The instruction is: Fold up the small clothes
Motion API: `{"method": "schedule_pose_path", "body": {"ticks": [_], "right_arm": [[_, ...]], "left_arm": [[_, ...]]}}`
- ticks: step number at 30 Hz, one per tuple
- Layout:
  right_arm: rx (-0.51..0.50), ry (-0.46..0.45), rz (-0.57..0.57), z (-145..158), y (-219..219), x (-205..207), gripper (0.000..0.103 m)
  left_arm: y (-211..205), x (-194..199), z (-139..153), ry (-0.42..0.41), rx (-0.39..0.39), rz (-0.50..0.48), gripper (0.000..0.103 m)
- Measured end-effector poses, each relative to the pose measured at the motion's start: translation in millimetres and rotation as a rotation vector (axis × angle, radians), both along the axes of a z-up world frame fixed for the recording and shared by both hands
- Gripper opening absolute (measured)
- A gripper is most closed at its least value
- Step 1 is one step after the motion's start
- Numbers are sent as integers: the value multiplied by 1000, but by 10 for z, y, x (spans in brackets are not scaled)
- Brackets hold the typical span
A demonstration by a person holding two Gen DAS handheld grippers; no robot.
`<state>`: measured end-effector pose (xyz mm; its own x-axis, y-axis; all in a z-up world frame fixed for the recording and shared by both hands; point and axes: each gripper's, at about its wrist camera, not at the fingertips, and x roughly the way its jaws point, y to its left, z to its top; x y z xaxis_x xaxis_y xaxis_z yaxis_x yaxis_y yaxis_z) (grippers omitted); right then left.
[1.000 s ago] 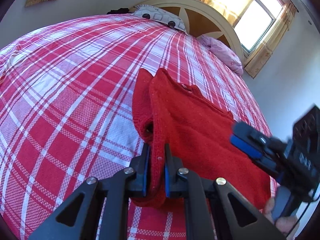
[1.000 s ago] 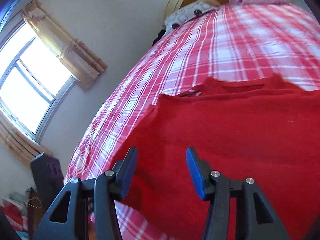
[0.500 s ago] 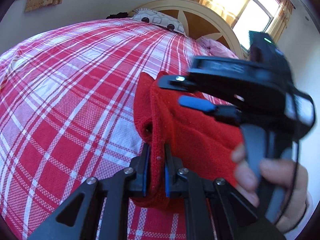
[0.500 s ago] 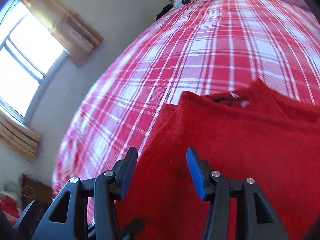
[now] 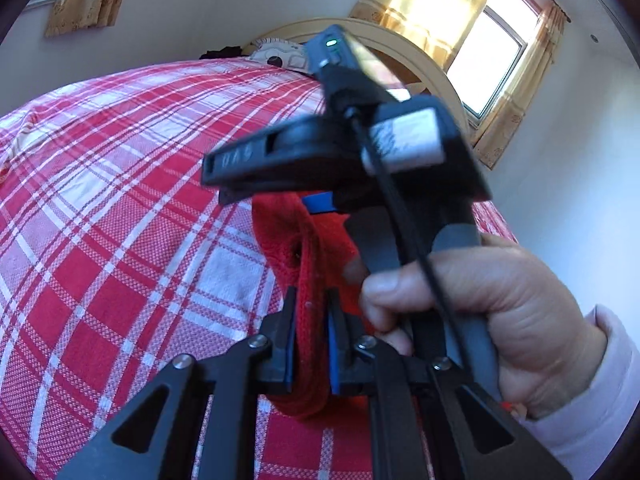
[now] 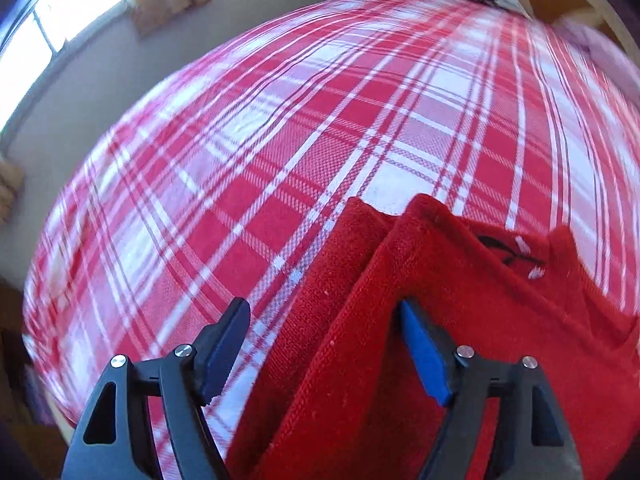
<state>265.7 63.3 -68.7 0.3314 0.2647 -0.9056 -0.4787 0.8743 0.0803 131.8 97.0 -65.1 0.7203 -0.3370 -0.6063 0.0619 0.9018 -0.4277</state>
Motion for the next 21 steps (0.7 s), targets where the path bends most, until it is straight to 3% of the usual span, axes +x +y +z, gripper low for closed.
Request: {"method": "schedule_pose_path", "body": {"ticks": [4,7,9,12,18,21], "right_arm": [[-99,-57,45,-54,110,-99,75],[-80,-81,-2,-24,9,-103,53],[-15,-72,-41,25,-152,-73,34],[146,-5,-113,59,-425,-8,25],[451,64,-218,120,-823,-33,22],[500,44,-227,228,-928,-104,21]], "left_arm": [[-25,2,-29,17,12,0,12],[-2,4,-53,30,6,3,13],[24,8,-57,36,-1,4,13],[72,29,-58,49,-21,2,13],[-4,0,31,28,-18,-32,13],[-51,10,77,20,-14,-49,13]]}}
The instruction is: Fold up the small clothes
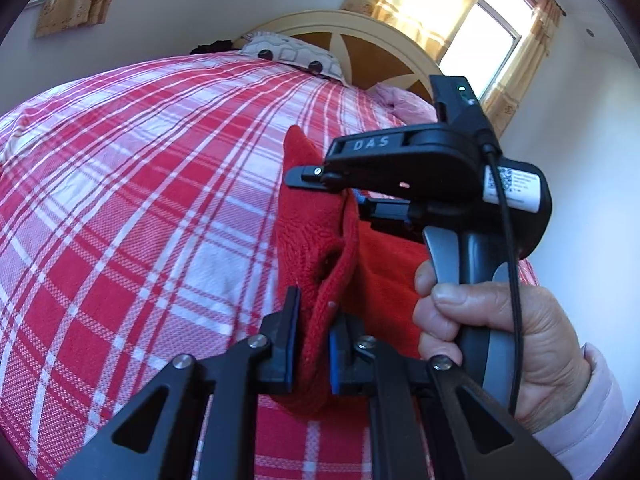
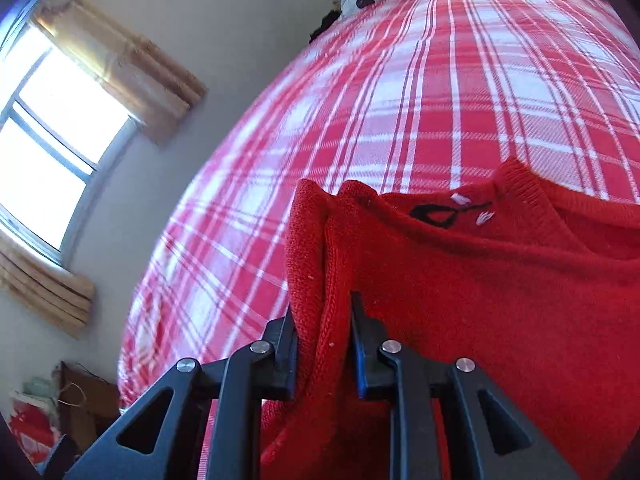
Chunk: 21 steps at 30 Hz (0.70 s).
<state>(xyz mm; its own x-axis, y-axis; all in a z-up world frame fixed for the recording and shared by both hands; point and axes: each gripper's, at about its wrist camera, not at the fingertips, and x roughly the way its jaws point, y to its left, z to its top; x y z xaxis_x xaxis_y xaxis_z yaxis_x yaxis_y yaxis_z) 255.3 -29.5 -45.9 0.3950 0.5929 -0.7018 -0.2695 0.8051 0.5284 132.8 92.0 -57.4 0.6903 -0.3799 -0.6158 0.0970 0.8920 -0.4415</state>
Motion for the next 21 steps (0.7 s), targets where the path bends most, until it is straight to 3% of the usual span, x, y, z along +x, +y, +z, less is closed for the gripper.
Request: {"method": "schedule_pose_path", "body": {"ticks": [7,21], "right_arm": [[96,-56,-48,279,-422,-164,20],[113,-111,-189,438,-1531,-458,20]], "left_arm": [[-239,-60,200,-52,14,-64,13],[-1002,-215,407,-99,76,-227,13]]}}
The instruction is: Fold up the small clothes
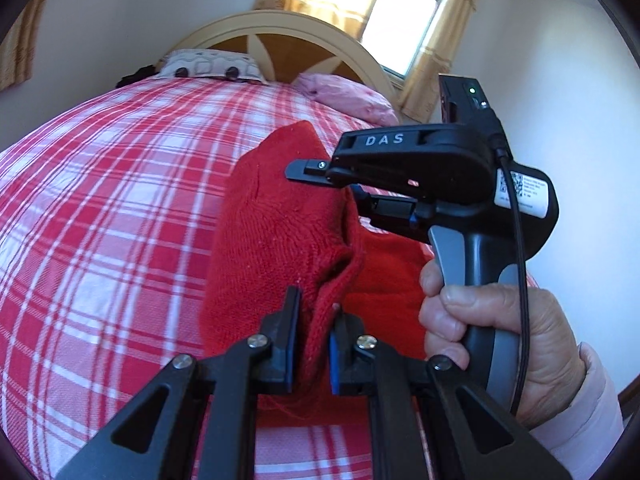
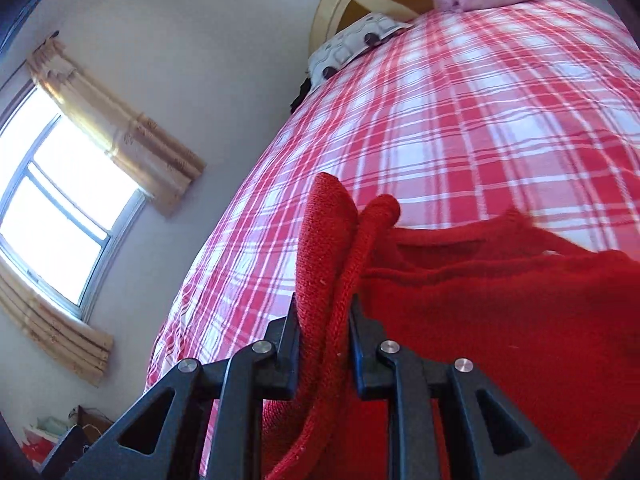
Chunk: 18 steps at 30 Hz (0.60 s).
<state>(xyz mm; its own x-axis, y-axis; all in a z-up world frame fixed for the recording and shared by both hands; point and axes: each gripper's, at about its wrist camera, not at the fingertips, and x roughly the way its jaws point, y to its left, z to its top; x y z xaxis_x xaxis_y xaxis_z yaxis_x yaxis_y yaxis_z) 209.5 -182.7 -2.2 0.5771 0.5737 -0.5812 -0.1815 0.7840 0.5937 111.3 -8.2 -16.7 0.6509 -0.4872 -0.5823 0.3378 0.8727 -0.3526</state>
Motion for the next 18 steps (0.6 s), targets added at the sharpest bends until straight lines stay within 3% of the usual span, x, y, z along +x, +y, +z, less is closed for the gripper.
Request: {"method": "schedule_pose_path", "body": {"ticks": [18], "right_arm": [[-62,-19,-74,-3,-801,-244,19]], "left_arm": [[-759,-39,-5,0,69,-129,13]]}}
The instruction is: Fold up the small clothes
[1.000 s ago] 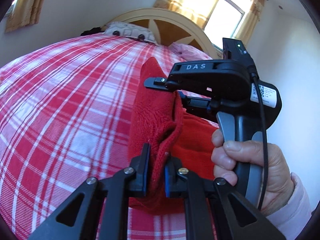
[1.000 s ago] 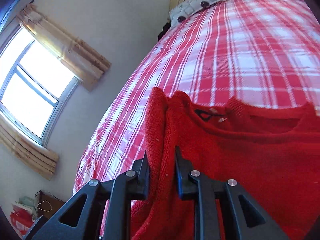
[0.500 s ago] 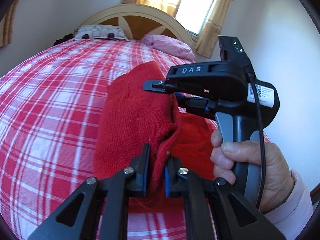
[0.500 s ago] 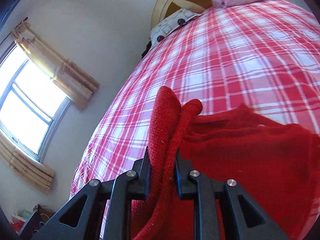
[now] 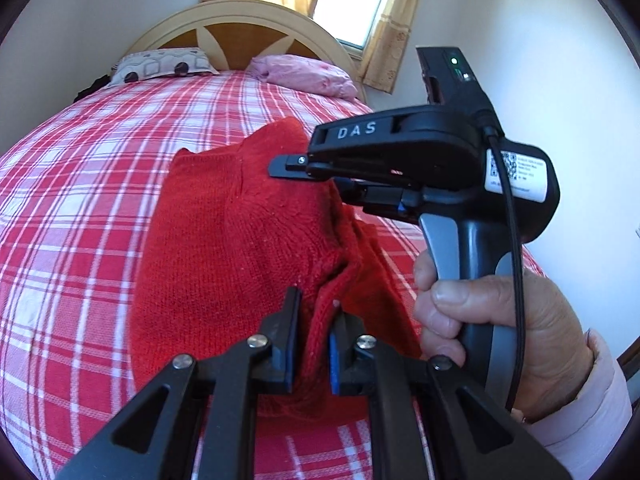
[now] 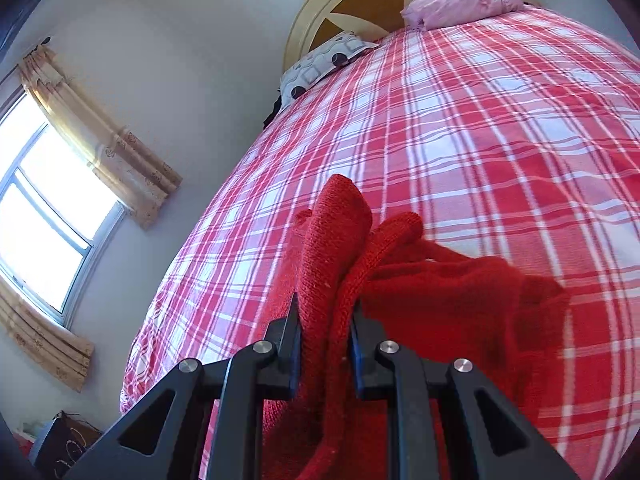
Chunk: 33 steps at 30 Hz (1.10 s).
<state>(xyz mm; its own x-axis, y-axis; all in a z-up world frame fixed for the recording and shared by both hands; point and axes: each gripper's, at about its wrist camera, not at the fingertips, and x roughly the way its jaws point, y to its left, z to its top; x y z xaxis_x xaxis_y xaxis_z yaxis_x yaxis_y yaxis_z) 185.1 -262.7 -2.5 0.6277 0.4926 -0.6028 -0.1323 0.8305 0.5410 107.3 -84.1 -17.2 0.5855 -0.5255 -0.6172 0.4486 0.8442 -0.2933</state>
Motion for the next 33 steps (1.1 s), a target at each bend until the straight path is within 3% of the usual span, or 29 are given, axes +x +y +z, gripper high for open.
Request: {"method": "schedule_pose_path", "body": {"ticks": [16,33], "right_arm": [[-58,10,-32,-41,-412,-116,19],[-80,72,-71,-463,-716,-95,19]], "left_arm": [[-508,-70,-53,8,62,-57,12],[-814,-113,-170,-1,147,-64,13]]}}
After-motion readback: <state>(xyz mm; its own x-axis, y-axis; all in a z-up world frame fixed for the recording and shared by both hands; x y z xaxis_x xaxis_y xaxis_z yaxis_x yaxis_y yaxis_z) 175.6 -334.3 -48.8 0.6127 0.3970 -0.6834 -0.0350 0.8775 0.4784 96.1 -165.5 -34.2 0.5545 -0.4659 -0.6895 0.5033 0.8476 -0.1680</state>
